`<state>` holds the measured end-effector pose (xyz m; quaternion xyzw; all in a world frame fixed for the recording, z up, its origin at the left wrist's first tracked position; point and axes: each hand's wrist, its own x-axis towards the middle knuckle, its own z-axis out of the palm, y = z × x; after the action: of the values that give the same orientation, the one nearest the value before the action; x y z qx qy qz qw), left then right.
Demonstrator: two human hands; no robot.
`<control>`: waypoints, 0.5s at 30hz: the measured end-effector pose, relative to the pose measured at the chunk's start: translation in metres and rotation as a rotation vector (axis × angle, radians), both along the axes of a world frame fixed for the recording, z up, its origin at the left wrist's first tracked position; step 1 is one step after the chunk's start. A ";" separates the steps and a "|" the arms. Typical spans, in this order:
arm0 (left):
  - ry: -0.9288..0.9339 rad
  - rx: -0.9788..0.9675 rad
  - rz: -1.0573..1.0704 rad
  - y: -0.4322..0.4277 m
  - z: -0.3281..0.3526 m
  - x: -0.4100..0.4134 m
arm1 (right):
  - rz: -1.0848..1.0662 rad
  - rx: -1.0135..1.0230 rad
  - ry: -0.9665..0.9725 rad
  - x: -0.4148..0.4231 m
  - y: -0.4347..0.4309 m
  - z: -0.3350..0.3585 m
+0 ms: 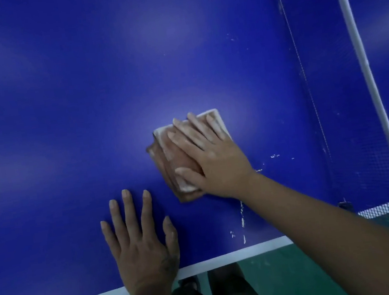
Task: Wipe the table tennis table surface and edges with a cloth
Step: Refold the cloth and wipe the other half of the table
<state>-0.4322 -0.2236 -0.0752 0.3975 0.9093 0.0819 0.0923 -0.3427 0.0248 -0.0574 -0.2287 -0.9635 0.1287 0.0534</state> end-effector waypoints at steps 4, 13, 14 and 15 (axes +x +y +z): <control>0.006 0.014 -0.002 0.001 -0.002 -0.001 | 0.228 0.061 -0.076 -0.019 0.056 0.004; 0.017 0.076 -0.008 -0.001 -0.004 0.000 | -0.131 0.063 -0.101 -0.042 0.219 0.005; 0.014 0.072 -0.006 0.000 -0.003 0.000 | -0.189 0.069 -0.088 -0.030 0.215 0.002; 0.009 0.068 -0.005 0.000 -0.002 0.000 | -0.239 0.083 -0.079 -0.016 0.206 -0.001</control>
<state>-0.4326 -0.2241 -0.0776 0.4033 0.9053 0.1107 0.0748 -0.3583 0.2309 -0.0587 -0.3442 -0.9353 0.0724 0.0396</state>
